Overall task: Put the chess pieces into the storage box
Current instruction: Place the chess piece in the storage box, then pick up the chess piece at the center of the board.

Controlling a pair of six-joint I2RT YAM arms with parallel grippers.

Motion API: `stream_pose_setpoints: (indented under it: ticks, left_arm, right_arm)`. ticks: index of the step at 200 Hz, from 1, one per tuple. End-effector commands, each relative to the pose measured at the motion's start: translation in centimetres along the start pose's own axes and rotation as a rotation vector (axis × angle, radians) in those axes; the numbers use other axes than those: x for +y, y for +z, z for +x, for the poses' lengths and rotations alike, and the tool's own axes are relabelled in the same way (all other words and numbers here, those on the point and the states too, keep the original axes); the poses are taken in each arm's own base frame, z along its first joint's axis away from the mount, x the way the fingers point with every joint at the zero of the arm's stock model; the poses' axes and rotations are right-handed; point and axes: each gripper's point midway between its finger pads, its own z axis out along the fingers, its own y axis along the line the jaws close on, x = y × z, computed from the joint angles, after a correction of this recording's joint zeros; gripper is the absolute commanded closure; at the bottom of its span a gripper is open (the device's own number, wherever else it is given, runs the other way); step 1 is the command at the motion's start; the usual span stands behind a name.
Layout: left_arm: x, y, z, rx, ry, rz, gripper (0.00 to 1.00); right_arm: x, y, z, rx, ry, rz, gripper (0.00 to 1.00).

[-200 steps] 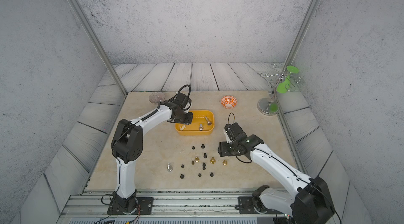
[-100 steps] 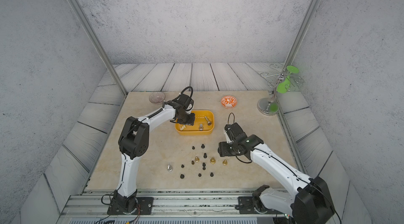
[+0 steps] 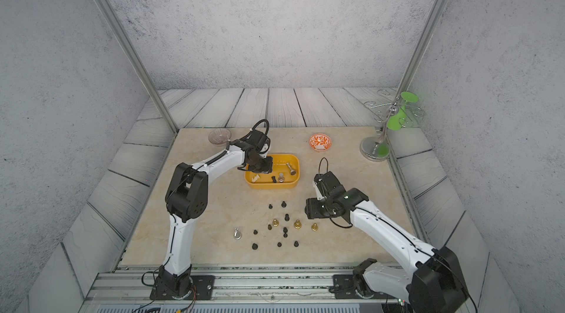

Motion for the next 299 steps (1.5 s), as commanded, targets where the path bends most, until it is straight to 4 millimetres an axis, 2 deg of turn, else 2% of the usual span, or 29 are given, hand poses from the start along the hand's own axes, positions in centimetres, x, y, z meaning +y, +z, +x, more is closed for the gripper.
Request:
stream_pose_setpoints:
  ticks: [1, 96, 165, 213, 256, 299]
  left_arm:
    - [-0.4, -1.9, -1.2, -0.043, 0.006, 0.019, 0.75]
    - [-0.8, -4.9, -1.1, -0.092, 0.001, 0.053, 0.75]
    - [-0.8, -9.3, -0.5, -0.163, -0.006, 0.071, 0.74]
    - [-0.7, -11.2, 2.1, -0.180, -0.031, 0.097, 0.74]
    - [-0.3, -12.6, 5.0, -0.181, -0.061, 0.116, 0.74]
    - [0.7, -12.8, 8.5, -0.158, -0.113, 0.109, 0.73]
  right_arm:
    - [-0.2, -0.7, 0.1, -0.012, 0.001, 0.012, 0.36]
    - [-0.3, -0.3, 0.2, 0.003, -0.006, 0.021, 0.36]
    - [-0.9, -0.2, 0.5, 0.018, -0.010, 0.052, 0.36]
    - [-2.4, 0.1, 1.4, 0.056, -0.003, 0.129, 0.37]
    - [-2.8, 0.8, 2.2, 0.093, 0.000, 0.147, 0.39]
    - [-3.2, 2.2, 3.0, 0.152, 0.010, 0.160, 0.42]
